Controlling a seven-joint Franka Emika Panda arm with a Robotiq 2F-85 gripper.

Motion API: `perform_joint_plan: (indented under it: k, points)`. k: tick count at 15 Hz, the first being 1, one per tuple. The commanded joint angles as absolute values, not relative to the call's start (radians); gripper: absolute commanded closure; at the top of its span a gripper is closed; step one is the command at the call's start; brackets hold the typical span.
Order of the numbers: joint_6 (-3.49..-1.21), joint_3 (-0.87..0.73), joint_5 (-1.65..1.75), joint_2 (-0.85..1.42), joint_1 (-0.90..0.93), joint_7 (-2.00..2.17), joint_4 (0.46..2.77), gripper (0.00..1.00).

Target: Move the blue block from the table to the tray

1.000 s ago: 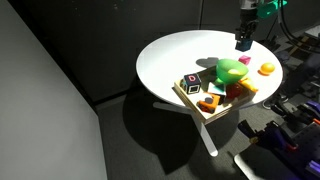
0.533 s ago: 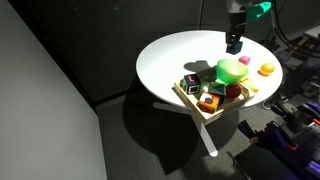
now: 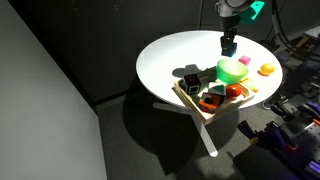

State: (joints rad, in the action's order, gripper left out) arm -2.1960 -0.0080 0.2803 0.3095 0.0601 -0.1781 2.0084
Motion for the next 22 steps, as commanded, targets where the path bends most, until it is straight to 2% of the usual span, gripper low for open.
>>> perform_joint_plan:
  k: [1,22]
  points:
    - [-2.189,0.019,0.334,0.248,0.087,-0.165,2.07,0.7]
    - [-2.184,0.158,0.331,0.233,0.174,-0.208,2.139,0.7]
